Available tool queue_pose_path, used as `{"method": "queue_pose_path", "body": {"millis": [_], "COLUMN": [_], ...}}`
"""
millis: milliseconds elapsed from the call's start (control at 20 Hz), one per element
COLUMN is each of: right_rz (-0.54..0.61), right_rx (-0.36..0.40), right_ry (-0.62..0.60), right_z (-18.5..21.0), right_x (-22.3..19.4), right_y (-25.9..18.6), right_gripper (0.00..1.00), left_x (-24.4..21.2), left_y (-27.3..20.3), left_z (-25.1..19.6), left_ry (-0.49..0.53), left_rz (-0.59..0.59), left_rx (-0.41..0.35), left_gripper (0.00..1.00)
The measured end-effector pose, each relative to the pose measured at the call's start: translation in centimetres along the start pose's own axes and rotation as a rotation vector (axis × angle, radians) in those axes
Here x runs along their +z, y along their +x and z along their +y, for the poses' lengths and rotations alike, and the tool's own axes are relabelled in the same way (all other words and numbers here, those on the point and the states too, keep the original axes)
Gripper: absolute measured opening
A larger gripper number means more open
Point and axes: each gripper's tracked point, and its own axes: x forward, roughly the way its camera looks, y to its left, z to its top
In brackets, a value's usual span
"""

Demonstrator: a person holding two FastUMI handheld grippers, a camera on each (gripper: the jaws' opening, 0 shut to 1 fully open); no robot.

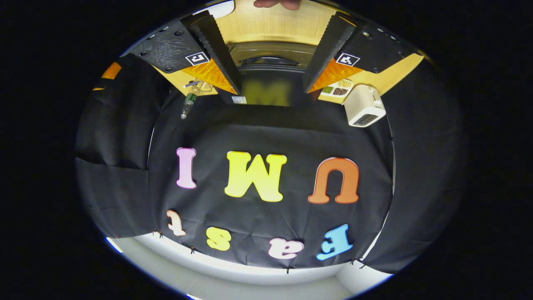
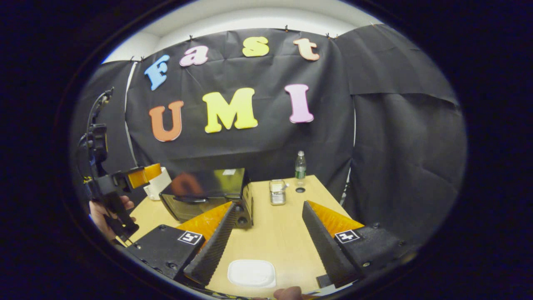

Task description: Open the electric oven with the left hand, put the food in, and close the electric oven.

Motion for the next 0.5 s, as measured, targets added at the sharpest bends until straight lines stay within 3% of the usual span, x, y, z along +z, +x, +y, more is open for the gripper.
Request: {"method": "queue_pose_path", "body": {"millis": [200,500], "right_rz": [-0.082,-0.136], "right_rx": [0.020,0.058], "right_ry": [0.005,-0.020], "right_z": [2.3,7.8], "right_x": [2.3,3.0], "right_y": [-3.2,-11.5], "right_gripper": [0.97,0.97], "left_x": [6.3,6.8], "left_y": [-7.2,-20.1], "left_z": [1.8,6.9], "left_ry": [0.006,0.001], "left_rz": [-0.091,-0.114], "left_rx": [-0.016,0.010], "left_gripper": [0.94,0.94]}}
